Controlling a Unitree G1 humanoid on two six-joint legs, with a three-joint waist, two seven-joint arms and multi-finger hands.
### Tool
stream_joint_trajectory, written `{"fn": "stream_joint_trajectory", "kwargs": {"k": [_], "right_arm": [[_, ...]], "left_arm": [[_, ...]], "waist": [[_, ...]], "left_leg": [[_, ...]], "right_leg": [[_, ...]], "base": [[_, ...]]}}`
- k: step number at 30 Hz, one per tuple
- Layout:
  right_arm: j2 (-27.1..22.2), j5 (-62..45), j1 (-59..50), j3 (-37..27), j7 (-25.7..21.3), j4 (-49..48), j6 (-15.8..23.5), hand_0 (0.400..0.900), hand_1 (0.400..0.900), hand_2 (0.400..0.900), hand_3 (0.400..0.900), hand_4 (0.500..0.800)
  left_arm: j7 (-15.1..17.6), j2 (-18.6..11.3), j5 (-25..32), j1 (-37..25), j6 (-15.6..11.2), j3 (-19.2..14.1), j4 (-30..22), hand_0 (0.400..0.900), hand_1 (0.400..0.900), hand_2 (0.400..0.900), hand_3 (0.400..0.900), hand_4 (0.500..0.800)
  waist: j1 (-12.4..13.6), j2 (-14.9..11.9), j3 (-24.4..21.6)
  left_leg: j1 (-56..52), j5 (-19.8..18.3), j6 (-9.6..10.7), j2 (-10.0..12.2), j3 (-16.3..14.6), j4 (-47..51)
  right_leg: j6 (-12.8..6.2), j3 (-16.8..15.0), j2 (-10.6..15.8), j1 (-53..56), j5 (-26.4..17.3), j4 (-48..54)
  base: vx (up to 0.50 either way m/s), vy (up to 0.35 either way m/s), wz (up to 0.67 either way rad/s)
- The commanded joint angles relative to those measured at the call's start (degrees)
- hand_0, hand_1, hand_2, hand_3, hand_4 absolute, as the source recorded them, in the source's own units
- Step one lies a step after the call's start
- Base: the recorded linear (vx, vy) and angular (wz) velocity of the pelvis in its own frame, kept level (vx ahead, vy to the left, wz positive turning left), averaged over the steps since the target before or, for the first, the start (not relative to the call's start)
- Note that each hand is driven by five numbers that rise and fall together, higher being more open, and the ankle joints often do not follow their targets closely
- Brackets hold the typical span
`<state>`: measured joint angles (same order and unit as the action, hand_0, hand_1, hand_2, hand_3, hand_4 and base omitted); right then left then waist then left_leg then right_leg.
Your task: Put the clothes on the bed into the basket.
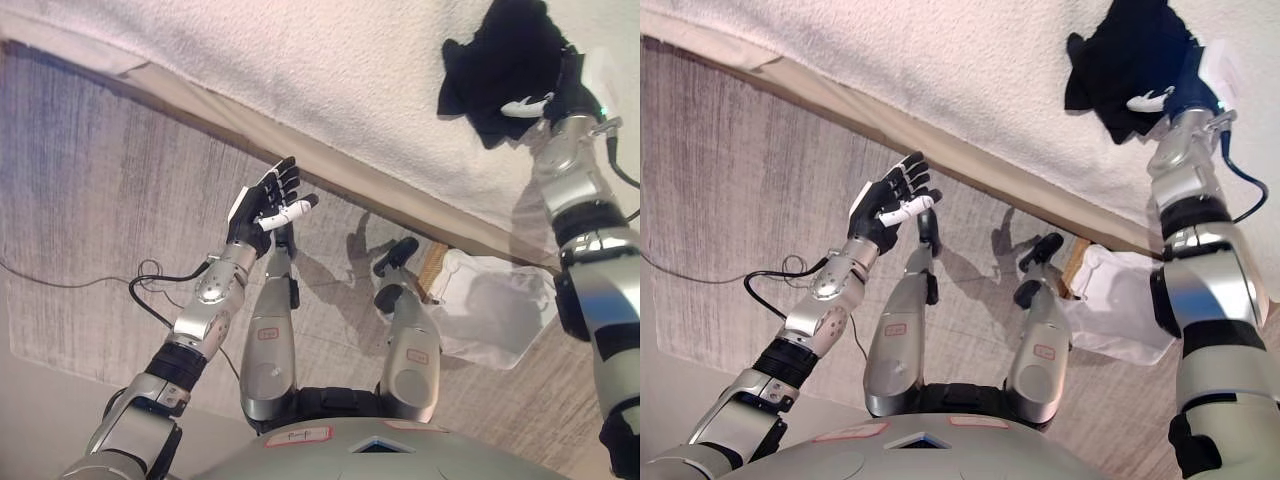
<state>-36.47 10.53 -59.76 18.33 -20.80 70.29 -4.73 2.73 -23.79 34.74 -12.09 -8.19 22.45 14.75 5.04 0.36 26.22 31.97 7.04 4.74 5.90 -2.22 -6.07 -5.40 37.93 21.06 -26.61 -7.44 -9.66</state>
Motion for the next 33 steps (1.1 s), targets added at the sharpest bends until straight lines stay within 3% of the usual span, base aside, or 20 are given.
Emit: {"fn": "stream_joint_trajectory", "kwargs": {"k": [1,6,7,8,16,23,29,33], "right_arm": [[-2.05,-5.38,-11.85,4.86,-0.62,2.85,1.49,0.900,0.900,0.900,0.900,0.800],[-0.77,-7.76,-17.35,8.79,3.64,7.93,0.72,0.900,0.900,0.900,0.900,0.800],[-0.31,-8.17,-18.21,9.29,4.16,8.48,0.61,0.533,0.533,0.533,0.533,0.580],[-0.24,-8.28,-19.17,9.92,4.34,8.96,0.47,0.400,0.400,0.400,0.400,0.500],[3.66,-10.37,-19.93,10.59,3.53,7.94,1.65,0.400,0.400,0.400,0.400,0.500],[4.00,-11.13,-16.04,8.17,1.36,3.05,2.52,0.400,0.400,0.400,0.400,0.500],[1.65,-10.15,-3.14,1.21,-2.00,-15.41,3.43,0.400,0.400,0.400,0.400,0.500],[0.52,-6.06,13.87,-8.52,-3.90,-32.54,3.71,0.400,0.400,0.400,0.400,0.500]], "left_arm": [[0.81,-1.08,1.35,0.06,-3.58,1.58,-7.83,0.900,0.900,0.900,0.900,0.800],[1.24,-0.98,1.85,-0.64,-2.89,1.05,-7.85,0.900,0.900,0.900,0.900,0.800],[1.33,-0.97,1.86,-0.68,-2.71,0.92,-7.88,0.900,0.900,0.900,0.900,0.800],[1.36,-1.04,1.95,-0.44,-2.65,0.90,-8.09,0.900,0.900,0.900,0.900,0.800],[2.44,-0.56,1.98,-0.27,-2.39,0.41,-7.84,0.900,0.900,0.900,0.900,0.800],[2.86,-0.29,1.93,0.35,-2.19,0.16,-7.40,0.900,0.900,0.900,0.900,0.800],[3.22,0.44,1.51,2.24,-2.13,-1.63,-6.85,0.900,0.900,0.900,0.900,0.800],[2.63,1.29,0.93,3.79,-2.19,-2.82,-5.96,0.900,0.900,0.900,0.900,0.800]], "waist": [[2.09,0.02,0.39],[2.30,-1.00,0.85],[2.29,-1.16,0.85],[2.36,-1.34,0.85],[1.36,-2.33,0.63],[0.40,-2.25,-0.02],[-1.36,-2.49,-2.09],[-3.00,-2.30,-4.47]], "left_leg": [[-2.33,-8.91,0.78,2.38,-2.93,-4.53],[-2.20,-8.68,0.78,2.28,-2.43,-4.30],[-2.38,-8.55,0.83,2.24,-2.44,-4.06],[-2.48,-8.41,0.89,2.30,-2.47,-3.84],[-4.46,-8.05,1.07,2.64,-2.70,-2.58],[-7.32,-8.07,1.03,2.69,-3.12,-1.74],[-11.17,-8.99,0.69,2.37,-3.48,-1.54],[-15.37,-10.13,0.14,1.86,-3.88,-1.01]], "right_leg": [[-6.24,-5.04,3.50,-2.54,-2.23,-3.44],[-6.09,-4.72,2.99,-2.32,-2.50,-2.76],[-6.11,-4.67,2.82,-2.15,-2.65,-2.34],[-6.13,-4.55,2.66,-1.98,-2.83,-1.95],[-6.05,-5.20,1.87,-1.36,-3.11,-1.28],[-6.34,-5.24,1.97,0.53,-3.17,-1.33],[-6.87,-5.77,2.52,3.52,-3.78,-1.55],[-7.80,-5.42,3.38,7.63,-4.67,-1.14]], "base": [[0.00,0.015,0.08],[0.00,-0.015,0.04],[0.00,-0.020,0.04],[0.00,0.000,0.00],[0.00,-0.004,-0.04],[0.00,0.013,-0.04],[0.03,0.029,-0.09],[0.07,0.035,-0.04]]}}
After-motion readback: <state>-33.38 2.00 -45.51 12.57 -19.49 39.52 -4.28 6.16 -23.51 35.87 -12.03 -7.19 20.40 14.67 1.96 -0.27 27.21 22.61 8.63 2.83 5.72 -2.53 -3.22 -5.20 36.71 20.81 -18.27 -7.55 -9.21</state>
